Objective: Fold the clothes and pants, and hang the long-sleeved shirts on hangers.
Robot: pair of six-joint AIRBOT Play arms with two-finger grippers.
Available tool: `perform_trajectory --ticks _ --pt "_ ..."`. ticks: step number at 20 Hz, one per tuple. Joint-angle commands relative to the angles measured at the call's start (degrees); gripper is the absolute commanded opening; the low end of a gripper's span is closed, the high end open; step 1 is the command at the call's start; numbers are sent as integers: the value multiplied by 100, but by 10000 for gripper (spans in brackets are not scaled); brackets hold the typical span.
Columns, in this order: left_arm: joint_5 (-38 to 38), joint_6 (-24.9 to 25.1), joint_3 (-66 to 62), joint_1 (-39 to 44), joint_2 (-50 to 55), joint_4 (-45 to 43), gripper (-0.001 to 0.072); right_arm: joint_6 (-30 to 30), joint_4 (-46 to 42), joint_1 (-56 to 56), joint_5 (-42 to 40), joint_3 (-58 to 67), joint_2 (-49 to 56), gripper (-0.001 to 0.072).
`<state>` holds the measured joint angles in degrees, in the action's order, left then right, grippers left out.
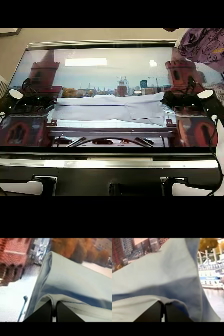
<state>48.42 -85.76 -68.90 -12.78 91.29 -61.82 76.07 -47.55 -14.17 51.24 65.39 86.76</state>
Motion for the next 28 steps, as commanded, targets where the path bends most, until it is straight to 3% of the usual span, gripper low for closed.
perform_trajectory --ticks 1,5,6,7,8,9,12,14,16,18,19,21,22,23,28 --pt "-11 -42 -114 28 348 33 21 22 0 20 -247 66 219 35" --pt "-42 -42 -114 138 476 37 23 22 105 20 -234 66 326 39" --pt "-57 -42 -116 164 476 52 24 22 122 20 -229 66 330 63" --pt "-81 -42 -118 179 476 94 26 22 160 20 -227 66 330 169" --pt "-98 -42 -127 190 474 170 73 22 229 20 -205 66 330 282" --pt "-107 -42 -144 190 472 271 130 22 278 20 -173 70 328 328" --pt "-28 -42 -308 190 470 446 356 26 339 0 210 214 297 381" --pt "179 -42 -573 188 470 479 561 61 273 -81 680 610 291 381" --pt "540 -42 -962 153 468 420 675 710 -151 -337 986 1158 289 381" --pt "964 -46 -1360 92 455 341 684 1012 -599 -702 1246 1569 291 393" --pt "1141 -46 -1519 59 428 310 684 970 -605 -925 1368 1602 302 462" --pt "1427 -44 -1727 24 378 286 685 664 -514 -1261 1961 1602 544 501" --pt "1517 -44 -1773 24 361 251 684 455 -422 -1333 2299 1602 750 579" --pt "1572 -44 -1779 26 337 240 684 251 -221 -1351 2538 1589 979 608" --pt "1720 -179 -1779 26 328 225 684 -334 210 -1084 2677 1589 1764 608"
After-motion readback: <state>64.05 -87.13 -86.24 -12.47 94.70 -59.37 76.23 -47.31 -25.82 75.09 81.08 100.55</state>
